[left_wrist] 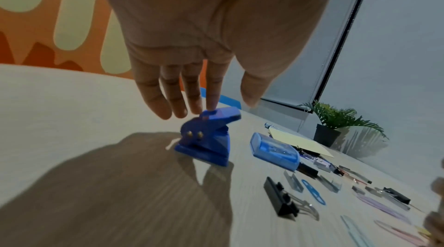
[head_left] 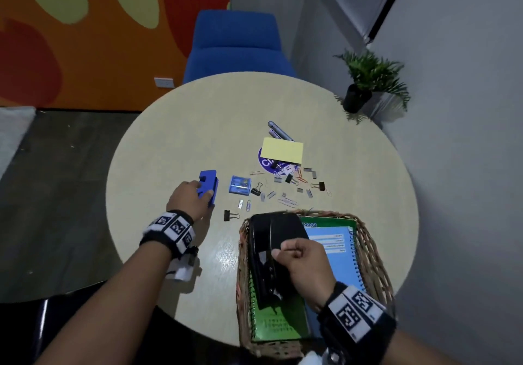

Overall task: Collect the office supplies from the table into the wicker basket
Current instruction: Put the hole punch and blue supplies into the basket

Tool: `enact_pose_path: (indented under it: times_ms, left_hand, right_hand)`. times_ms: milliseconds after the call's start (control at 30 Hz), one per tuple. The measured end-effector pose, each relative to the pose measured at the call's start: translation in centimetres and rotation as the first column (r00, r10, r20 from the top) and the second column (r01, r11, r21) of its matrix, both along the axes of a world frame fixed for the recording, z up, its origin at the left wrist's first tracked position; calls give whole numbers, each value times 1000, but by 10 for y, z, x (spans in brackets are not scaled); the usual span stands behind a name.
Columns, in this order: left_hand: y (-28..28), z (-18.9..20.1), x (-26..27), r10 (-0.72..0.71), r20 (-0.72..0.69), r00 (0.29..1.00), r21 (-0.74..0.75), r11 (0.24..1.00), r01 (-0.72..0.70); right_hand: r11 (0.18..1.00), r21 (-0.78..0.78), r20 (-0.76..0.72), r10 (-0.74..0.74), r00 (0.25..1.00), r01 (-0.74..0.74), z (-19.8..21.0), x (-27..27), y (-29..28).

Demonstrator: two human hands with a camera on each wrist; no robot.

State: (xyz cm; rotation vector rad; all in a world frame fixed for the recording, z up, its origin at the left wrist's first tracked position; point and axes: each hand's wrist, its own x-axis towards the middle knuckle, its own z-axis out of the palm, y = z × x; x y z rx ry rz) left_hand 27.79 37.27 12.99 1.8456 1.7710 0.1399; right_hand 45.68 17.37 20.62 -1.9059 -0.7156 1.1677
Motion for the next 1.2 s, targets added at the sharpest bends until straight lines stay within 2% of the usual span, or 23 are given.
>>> enact_pose_path:
  times_ms: [100, 300, 433, 567, 667, 733, 800, 900, 1000, 1067, 1100, 1133, 1200]
  left_hand:
    - [13, -5, 11, -6, 5, 1000, -14, 1000, 6]
    - [22, -12, 15, 3, 14, 1000, -75, 997, -2]
    - [13, -7, 9, 1, 78, 997, -95, 995, 6]
    - [-9, 21, -3, -15, 180, 984, 3, 1000, 14]
    - [-45, 57, -14, -69, 336, 939, 74, 996, 47]
    - [-76, 81, -19, -141, 424, 895, 67, 990, 124]
    - [-104, 100, -19, -255, 439, 861, 58, 965, 256]
    - [-143, 117, -6, -522, 330, 786, 89, 847, 525]
    - [-178, 110, 16, -786, 188, 589, 45, 606, 794]
    - [-194, 95, 29, -879, 136, 457, -32, 457, 889]
    - [-200, 87, 34, -902, 116, 415, -73, 409, 910]
    - [-203, 79, 37, -914, 95, 394, -110, 384, 917]
    - [-203, 69, 41, -913, 64, 404, -153, 391, 908]
  right_hand:
    - [1000, 2, 61, -27, 998, 27, -5, -1, -1]
    - [996, -84, 44, -4, 999, 7, -15, -7, -4]
    - [994, -110, 31, 11, 999, -8, -20, -6, 6]
    - [979, -115, -65, 159, 985, -166, -23, -13, 7]
    - [961, -115, -129, 238, 963, -253, -13, -9, 5]
    - [955, -108, -163, 259, 952, -278, -8, 8, 3]
    - [963, -101, -220, 222, 950, -248, 0, 32, 1]
    - [984, -71, -151, 150, 977, -162, 13, 72, -4]
    - [993, -64, -91, 91, 992, -97, 20, 98, -14]
    - [992, -67, -68, 104, 992, -109, 21, 107, -24]
    - [991, -64, -62, 116, 991, -120, 22, 109, -28]
    - [989, -62, -60, 128, 990, -132, 21, 111, -33]
    - [986, -59, -70, 152, 986, -156, 18, 112, -41]
